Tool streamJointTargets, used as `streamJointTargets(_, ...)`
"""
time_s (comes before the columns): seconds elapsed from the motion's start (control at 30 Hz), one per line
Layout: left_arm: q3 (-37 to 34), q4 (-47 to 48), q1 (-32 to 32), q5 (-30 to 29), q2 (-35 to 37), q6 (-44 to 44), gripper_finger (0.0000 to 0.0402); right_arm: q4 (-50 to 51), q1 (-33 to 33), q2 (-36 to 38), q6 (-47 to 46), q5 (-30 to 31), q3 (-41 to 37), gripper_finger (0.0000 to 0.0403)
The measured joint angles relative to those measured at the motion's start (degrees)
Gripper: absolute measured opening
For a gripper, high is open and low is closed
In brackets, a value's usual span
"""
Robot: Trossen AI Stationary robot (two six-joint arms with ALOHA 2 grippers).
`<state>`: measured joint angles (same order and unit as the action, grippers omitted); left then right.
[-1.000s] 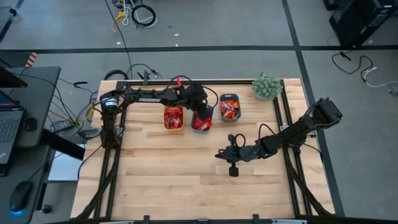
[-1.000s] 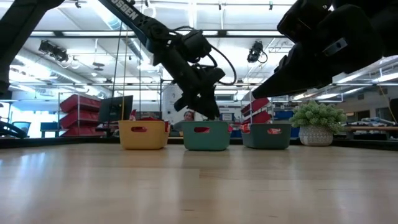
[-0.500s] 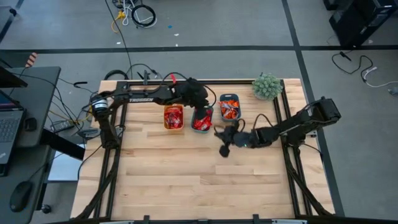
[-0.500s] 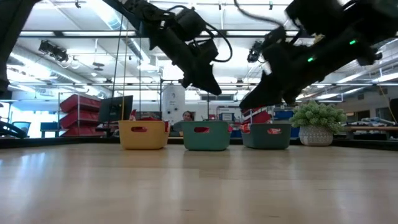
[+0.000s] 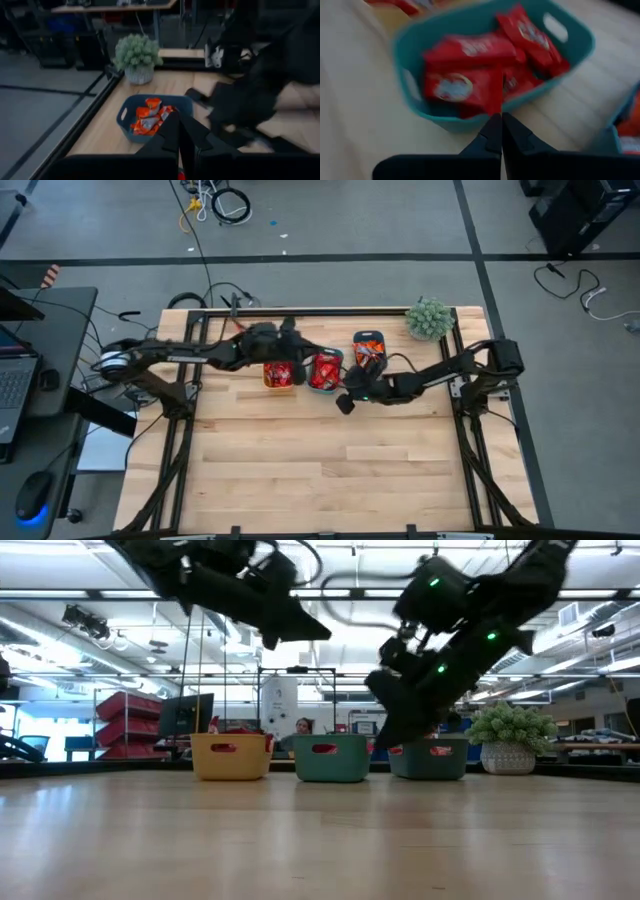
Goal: Sort candy
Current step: Adjust the green bin, then adjust the blue bin
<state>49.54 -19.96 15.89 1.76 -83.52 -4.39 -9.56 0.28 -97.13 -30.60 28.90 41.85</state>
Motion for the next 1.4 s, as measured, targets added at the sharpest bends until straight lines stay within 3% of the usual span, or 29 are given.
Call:
streamJointTargets(0.17,-5.5,-2.2,-2.2,-0.2,6.7,-0.1,0.0003,10.0,-2.2,-4.6,-4.0,0.0,7.1,0.0000)
streamJointTargets(0.43,-9.5,-3.2,-5.1,-2.0,11.4,-1.1,0.0003,10.0,-4.7,-9.2,1.1,-0.8,12.9,0.0000)
streamJointTargets(0.77,-10.6,-3.1,-6.6,-3.7,12.0,-3.0,0.0003,8.8,-7.2,-8.7,8.2,-3.0,13.4,0.0000)
streamJointTargets(1.07,-10.5,-3.4,-6.9,-3.8,12.0,-2.9,0.0003,10.5,-12.1,-4.4,8.1,-3.2,13.4,0.0000)
streamJointTargets(1.2,-10.5,-3.3,-6.9,-3.8,12.0,-2.9,0.0003,9.8,-14.9,-5.8,7.7,-8.9,13.4,0.0000)
streamJointTargets(1.4,-10.5,-3.2,-6.9,-3.8,12.0,-3.0,0.0002,5.6,-15.9,-7.7,9.1,-11.7,13.4,0.0000)
